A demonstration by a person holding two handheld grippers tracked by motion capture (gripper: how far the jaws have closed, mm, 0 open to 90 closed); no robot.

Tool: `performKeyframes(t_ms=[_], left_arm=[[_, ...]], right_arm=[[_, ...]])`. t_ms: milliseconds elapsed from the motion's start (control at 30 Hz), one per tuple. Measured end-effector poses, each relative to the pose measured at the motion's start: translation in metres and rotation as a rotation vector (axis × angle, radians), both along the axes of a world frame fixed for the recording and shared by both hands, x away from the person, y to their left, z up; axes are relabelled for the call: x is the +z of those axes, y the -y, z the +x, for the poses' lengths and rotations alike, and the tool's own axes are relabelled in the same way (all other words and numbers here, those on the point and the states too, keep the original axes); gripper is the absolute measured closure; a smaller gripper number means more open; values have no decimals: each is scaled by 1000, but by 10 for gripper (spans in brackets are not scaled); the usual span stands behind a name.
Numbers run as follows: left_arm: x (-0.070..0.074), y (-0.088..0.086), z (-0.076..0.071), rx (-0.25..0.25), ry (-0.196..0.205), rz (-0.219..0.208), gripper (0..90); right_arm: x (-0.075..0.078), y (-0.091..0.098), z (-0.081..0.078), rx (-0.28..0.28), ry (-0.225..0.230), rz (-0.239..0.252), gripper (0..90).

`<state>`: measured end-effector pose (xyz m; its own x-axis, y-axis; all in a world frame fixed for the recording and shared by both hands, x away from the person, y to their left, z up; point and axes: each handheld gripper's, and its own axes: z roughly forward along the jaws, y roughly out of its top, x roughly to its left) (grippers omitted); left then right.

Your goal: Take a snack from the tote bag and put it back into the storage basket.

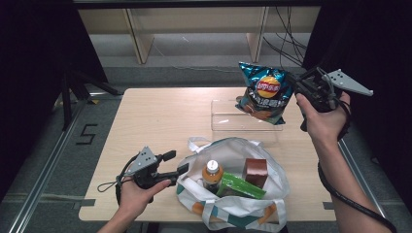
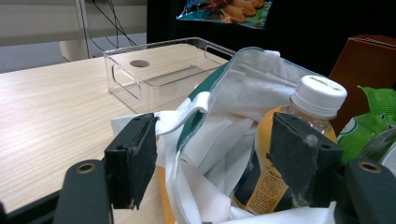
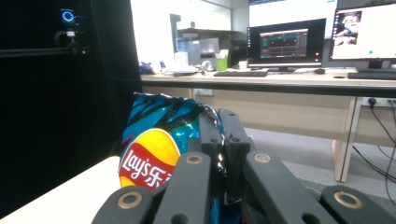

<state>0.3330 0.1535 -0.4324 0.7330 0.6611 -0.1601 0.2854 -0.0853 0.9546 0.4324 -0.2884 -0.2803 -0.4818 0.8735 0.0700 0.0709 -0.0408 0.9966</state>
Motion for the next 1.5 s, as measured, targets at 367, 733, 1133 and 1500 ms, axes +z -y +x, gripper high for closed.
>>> performKeyframes(t_ms=[367, 733, 1133, 1500], left_arm=[[0, -1, 1, 0, 6, 4, 316], [-1, 0, 1, -7, 8, -5, 316], [0, 0, 1, 1, 9, 1, 317], [0, -1, 1, 1, 11, 5, 316]], right_arm=[[-6, 1, 9, -23, 8, -1, 900], [-11, -1, 18, -26, -5, -5, 900], [-16, -3, 27, -26, -15, 2, 900], [-20, -4, 37, -33, -15, 0, 900]])
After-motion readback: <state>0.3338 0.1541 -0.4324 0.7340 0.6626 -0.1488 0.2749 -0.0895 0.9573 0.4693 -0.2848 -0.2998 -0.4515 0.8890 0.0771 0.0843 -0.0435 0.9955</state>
